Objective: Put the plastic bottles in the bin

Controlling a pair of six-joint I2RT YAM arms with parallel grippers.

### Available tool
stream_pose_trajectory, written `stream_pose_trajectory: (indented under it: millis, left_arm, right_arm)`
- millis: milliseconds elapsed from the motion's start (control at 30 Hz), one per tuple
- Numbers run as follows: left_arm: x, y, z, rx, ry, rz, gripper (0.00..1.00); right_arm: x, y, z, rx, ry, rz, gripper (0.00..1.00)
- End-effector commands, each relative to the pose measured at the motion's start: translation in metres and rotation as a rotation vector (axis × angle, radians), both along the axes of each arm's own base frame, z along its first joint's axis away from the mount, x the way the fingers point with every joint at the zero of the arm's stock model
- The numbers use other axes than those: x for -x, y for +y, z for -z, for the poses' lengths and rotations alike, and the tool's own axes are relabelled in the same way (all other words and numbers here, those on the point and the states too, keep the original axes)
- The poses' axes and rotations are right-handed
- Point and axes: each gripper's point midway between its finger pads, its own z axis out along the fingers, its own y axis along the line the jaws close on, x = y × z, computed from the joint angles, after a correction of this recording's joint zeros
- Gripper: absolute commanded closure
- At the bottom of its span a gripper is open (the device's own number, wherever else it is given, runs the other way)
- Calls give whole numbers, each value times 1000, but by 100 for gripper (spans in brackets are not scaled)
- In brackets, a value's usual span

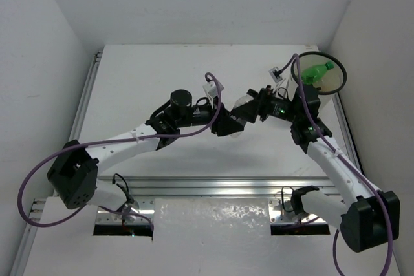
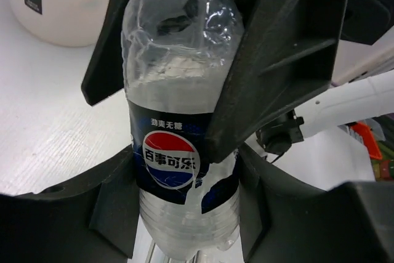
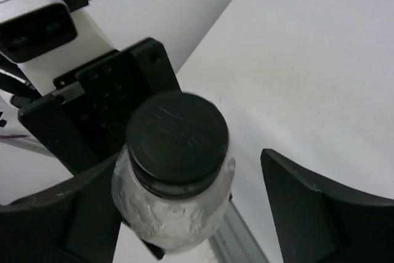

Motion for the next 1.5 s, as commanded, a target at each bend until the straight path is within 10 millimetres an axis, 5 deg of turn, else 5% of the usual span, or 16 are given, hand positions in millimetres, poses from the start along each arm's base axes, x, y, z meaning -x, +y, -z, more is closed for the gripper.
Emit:
stream_pose_trajectory:
  millis: [0,33,67,100,133,267,300,367,500,800,867,900,933,1267,1300,1467]
  left_arm:
    - [19,-4,-41,118,-75,119,94]
    - [19,-4,-37,105,-65,119,83]
    - [14,-4,-44,107,-79,92,65]
    - [10,-2,-39,78,-55,58,44]
    - [2,1,-44,65,-62,5,1]
    - [-70,50,-14,-142,45,-530,0]
    - [-71,77,21,-304,139,-644,0]
    - [-84,118,25,-388,167,-872,0]
    - [-56,151,42,-519,182,-883,0]
    - [-19,172,44,-596,193,-806,0]
    - [-14,179,42,-605,180,-806,0]
    - [-13,183,41,-608,172,-812,0]
    - [-13,186,40,-608,164,-827,0]
    - [-36,242,16,-682,32,-1124,0]
    - [-40,246,12,-694,11,-1147,0]
    - [-51,277,-11,-594,65,-1329,0]
  right_arm:
    - [-9,3,-37,-59,-120,13,51]
    - [-9,3,-37,-60,-119,13,51]
    - [-8,2,-35,-52,-110,13,90]
    - [-11,-2,-37,-38,-135,50,100]
    - [-12,-5,-38,-33,-142,79,100]
    - [-31,-40,-29,145,-80,325,100]
    - [-55,-73,-53,228,-135,539,100]
    - [-68,-117,-63,372,-89,740,100]
    - [-102,-226,-58,566,81,1112,100]
    - [-152,-320,-63,630,258,1376,89]
    - [-161,-325,-49,636,317,1347,58]
    - [-162,-327,-44,638,341,1350,11]
    - [-162,-328,-41,645,353,1349,1]
    - [-132,-304,-79,650,263,1241,1]
    - [-116,-291,-100,613,188,1209,1]
    - [-53,-214,-74,616,44,921,1]
